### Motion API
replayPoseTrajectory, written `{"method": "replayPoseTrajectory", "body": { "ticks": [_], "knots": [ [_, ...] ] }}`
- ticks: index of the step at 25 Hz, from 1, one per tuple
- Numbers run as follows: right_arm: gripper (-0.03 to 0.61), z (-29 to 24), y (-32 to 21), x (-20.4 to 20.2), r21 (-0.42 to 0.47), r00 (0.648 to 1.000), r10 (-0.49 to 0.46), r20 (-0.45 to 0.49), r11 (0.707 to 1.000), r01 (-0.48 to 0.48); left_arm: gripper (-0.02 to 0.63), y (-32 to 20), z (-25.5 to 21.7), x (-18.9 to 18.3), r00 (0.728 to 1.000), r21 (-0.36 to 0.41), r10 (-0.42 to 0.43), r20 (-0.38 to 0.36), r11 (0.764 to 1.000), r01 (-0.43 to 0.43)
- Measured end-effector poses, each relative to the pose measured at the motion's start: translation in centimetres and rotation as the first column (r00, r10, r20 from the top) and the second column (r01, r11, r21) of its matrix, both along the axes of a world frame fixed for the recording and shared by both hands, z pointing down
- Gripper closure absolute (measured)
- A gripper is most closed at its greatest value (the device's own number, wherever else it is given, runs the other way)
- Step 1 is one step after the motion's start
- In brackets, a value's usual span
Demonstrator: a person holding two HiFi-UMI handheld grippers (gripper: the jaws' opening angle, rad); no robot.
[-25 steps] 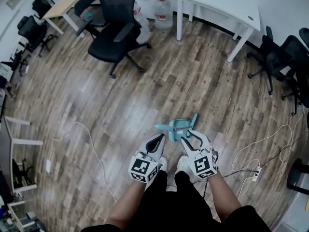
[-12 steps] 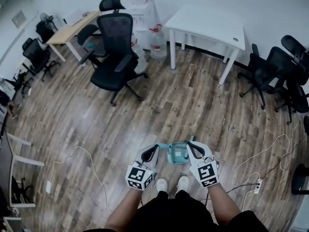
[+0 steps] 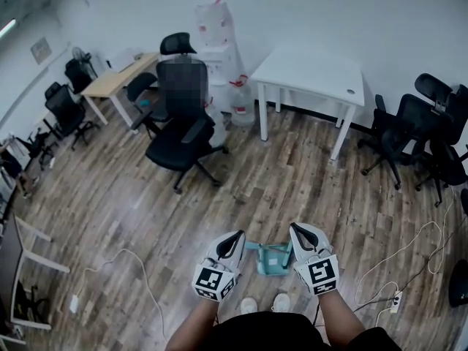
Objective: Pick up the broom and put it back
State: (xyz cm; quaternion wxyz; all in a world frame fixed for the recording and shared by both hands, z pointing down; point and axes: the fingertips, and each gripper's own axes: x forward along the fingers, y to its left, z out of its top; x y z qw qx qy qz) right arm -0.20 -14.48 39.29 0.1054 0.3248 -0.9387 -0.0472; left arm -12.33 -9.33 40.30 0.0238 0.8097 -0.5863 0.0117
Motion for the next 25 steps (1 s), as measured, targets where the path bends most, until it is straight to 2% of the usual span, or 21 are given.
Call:
{"method": "replayPoseTrajectory", "body": {
  "ticks": [8, 15, 25],
  "knots": [
    [0.577, -1.1, 0.4, 0.6, 0.025, 0.999, 0.028, 0.030, 0.999, -0.029, 0.594, 0.1, -1.1, 1.5, 1.000, 0.011, 0.027, 0.006, 1.000, -0.027],
    [0.577, -1.1, 0.8, 0.3, 0.024, 0.999, -0.009, 0.041, 1.000, 0.008, 0.594, 0.2, -0.7, 1.6, 1.000, 0.004, 0.022, -0.002, 1.000, -0.022],
    [0.577, -1.8, 0.6, 0.3, 0.047, 0.999, -0.004, 0.033, 0.999, 0.002, 0.594, 0.3, -0.4, 1.7, 1.000, -0.008, 0.007, -0.006, 1.000, -0.007]
  ]
}}
